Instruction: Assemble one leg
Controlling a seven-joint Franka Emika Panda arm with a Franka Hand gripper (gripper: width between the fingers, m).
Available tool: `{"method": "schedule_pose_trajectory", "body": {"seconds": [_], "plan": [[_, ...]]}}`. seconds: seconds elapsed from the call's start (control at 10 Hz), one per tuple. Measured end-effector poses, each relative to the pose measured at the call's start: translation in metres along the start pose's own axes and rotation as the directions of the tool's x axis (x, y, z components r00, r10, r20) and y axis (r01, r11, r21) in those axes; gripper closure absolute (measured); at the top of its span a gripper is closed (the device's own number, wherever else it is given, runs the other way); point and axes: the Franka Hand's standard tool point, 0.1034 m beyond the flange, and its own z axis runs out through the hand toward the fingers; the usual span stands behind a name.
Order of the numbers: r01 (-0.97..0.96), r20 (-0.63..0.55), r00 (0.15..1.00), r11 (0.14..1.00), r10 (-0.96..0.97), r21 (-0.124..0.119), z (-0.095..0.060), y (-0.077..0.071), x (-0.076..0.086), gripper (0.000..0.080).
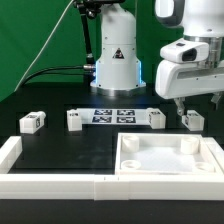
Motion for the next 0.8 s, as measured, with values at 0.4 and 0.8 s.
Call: {"method": "schedule_pose_trajectory", "body": {"seconds": [0.4, 0.8], "plan": [[-0.004, 0.229, 0.973, 1.0, 0.007, -0.015, -0.002, 0.004, -0.011, 0.0151], [-0.023, 0.569, 0.822, 0.999, 0.037, -0.033, 0.004, 0.005, -0.019, 0.015]]}}
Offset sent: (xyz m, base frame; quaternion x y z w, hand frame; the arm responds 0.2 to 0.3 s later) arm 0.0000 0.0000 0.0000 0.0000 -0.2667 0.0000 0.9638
